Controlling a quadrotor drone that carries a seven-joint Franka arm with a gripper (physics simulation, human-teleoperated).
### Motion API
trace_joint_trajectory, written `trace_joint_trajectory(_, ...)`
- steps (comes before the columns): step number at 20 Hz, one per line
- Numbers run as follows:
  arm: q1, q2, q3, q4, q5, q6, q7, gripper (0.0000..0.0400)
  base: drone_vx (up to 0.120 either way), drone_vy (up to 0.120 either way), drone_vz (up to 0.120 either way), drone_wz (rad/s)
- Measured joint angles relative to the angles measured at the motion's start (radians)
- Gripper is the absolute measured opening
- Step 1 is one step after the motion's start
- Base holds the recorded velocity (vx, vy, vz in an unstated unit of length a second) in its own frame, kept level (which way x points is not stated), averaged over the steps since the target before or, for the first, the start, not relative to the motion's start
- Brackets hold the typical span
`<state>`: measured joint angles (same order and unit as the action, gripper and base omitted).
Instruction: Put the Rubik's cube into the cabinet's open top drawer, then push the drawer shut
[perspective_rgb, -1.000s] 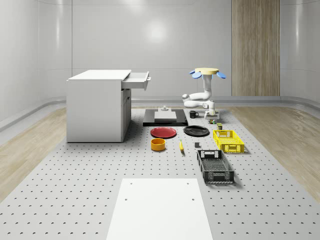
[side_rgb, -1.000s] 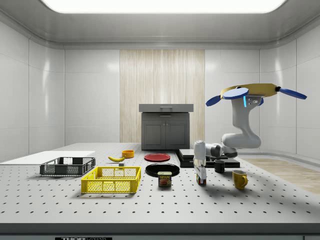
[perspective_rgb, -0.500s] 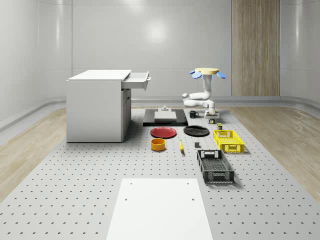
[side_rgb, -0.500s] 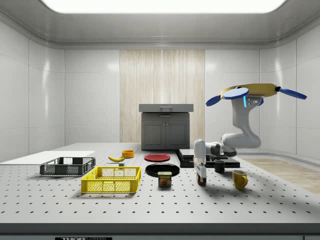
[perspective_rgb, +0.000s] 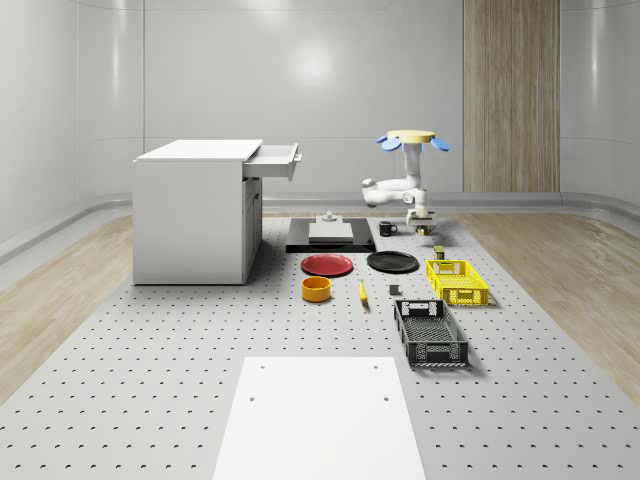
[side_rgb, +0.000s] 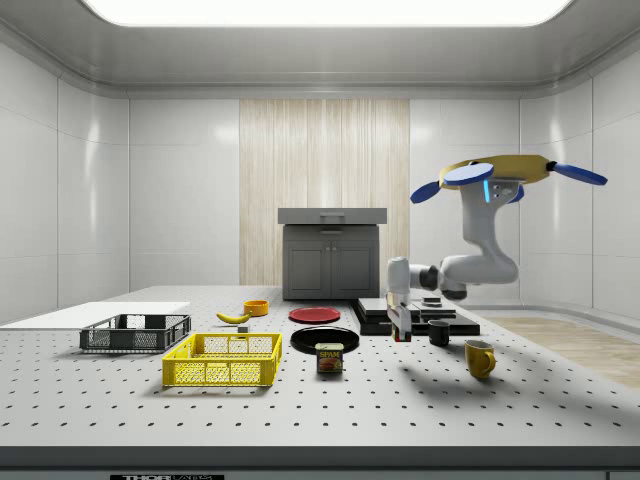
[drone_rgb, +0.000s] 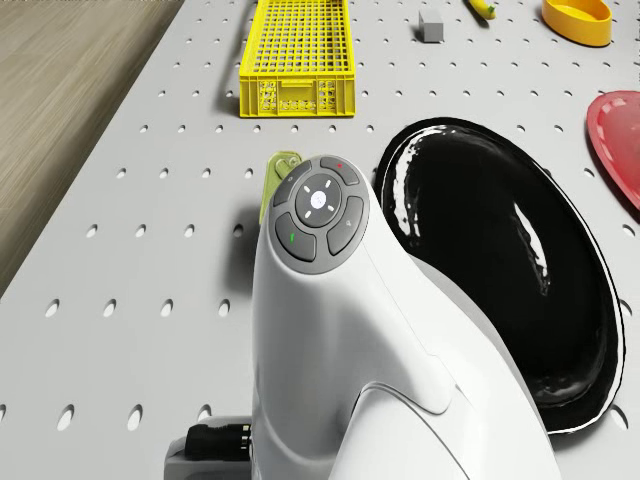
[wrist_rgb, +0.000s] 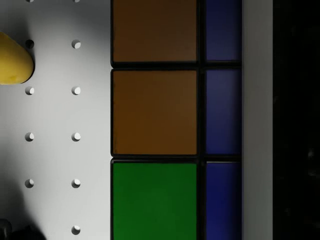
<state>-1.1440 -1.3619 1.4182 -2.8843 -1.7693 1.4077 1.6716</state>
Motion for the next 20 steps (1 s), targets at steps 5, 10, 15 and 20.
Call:
trace_joint_trajectory(5, -0.006, -0.017, 0.021, 0.000, 0.025, 0.011, 0.005, 0.0325, 0.120, -0.120, 0.120, 0.000)
trace_joint_trajectory(10, -0.009, -0.036, 0.030, 0.000, 0.038, 0.027, 0.009, 0.0325, 0.120, -0.120, 0.120, 0.000)
trace_joint_trajectory(15, -0.012, -0.053, 0.035, 0.001, 0.047, 0.043, 0.011, 0.0325, 0.000, -0.120, 0.120, 0.000)
trace_joint_trajectory(20, -0.014, -0.070, 0.038, 0.001, 0.055, 0.059, 0.013, 0.0325, 0.000, -0.120, 0.120, 0.000)
